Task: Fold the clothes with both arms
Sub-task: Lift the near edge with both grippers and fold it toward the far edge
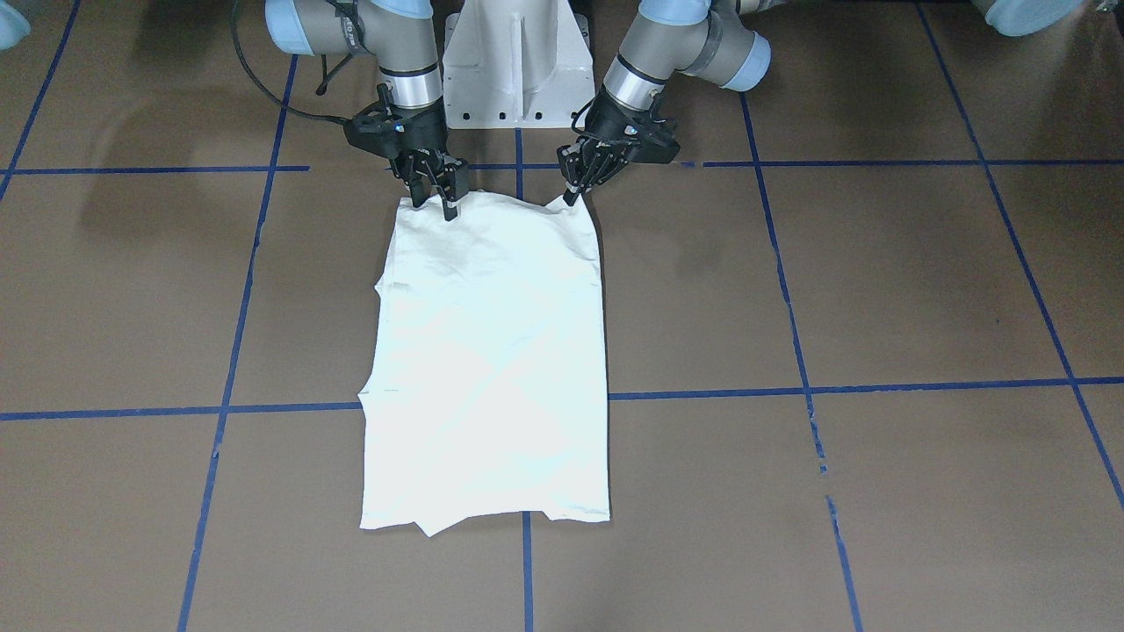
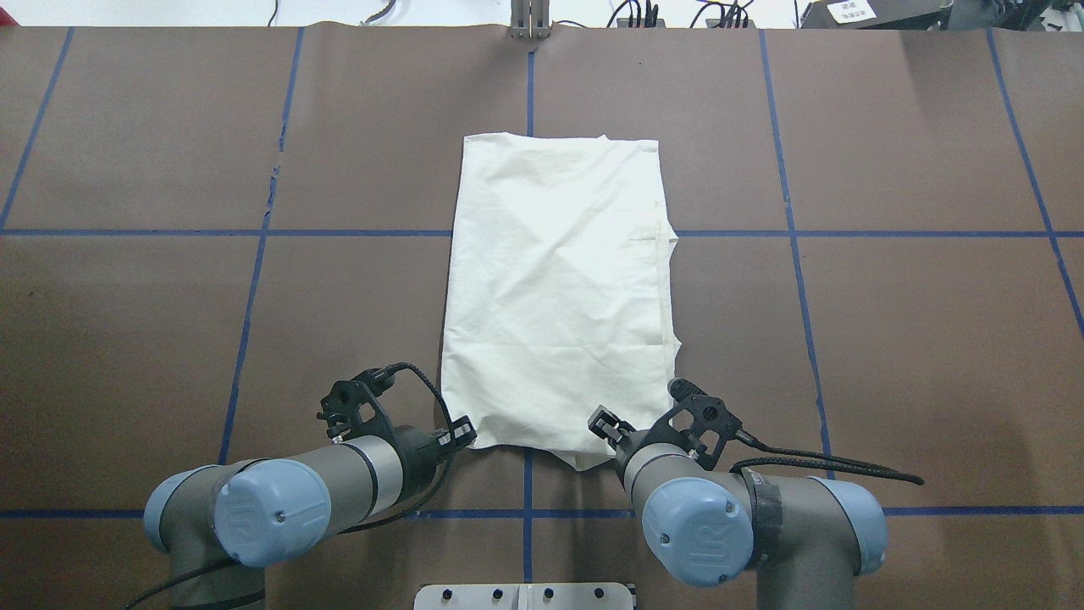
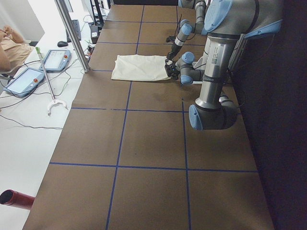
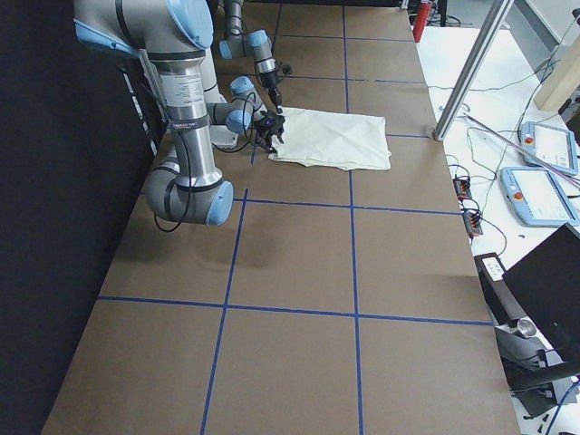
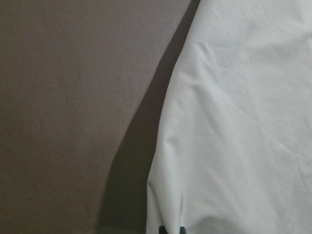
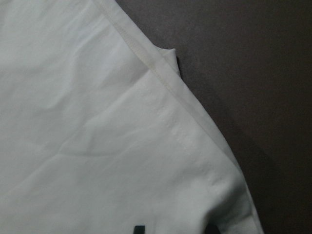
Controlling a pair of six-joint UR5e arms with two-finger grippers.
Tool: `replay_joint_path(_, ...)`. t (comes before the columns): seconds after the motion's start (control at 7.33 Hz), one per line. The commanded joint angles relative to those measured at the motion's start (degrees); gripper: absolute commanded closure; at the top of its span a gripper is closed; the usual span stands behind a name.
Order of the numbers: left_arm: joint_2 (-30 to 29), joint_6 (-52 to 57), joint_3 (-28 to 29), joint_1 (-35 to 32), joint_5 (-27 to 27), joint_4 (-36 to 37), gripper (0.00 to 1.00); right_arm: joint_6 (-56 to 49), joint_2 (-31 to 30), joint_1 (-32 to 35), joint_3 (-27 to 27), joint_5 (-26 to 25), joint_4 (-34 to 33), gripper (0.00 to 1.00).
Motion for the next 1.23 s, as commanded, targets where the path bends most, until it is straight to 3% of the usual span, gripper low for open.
replay_joint_path(0.0, -0.2, 0.0, 0.0, 0.0, 0.0, 0.0, 1.0, 1.6, 0.4, 0.2, -0.3, -0.1, 0.0, 0.75)
replay_joint_path(0.27, -0.2, 0.0, 0.0, 0.0, -0.1, 0.0, 1.0, 1.7, 0.8, 0.5, -0.4, -0.1, 0.0, 0.76)
replay_joint_path(0.41, -0.2, 0.0, 0.0, 0.0, -0.1, 0.0, 1.0, 1.8, 1.0, 1.1, -0.3, -0.1, 0.0, 1.0)
replay_joint_path(0.55, -0.6, 0.2, -0.2, 0.0, -0.2, 0.1, 1.0, 1.8, 1.0, 1.5, 0.2, -0.1, 0.1, 1.0)
replay_joint_path(0.82, 0.3, 6.0, -9.0, -0.5, -1.2, 5.8, 1.0, 1.7, 0.1, 2.0, 5.9, 0.3, -0.2, 1.0)
replay_joint_path(1.09, -0.2, 5.9, -22.3, -0.5, -4.4, 20.1, 1.0, 1.7, -1.6, 1.3, 15.7, 0.6, -6.0, 1.0)
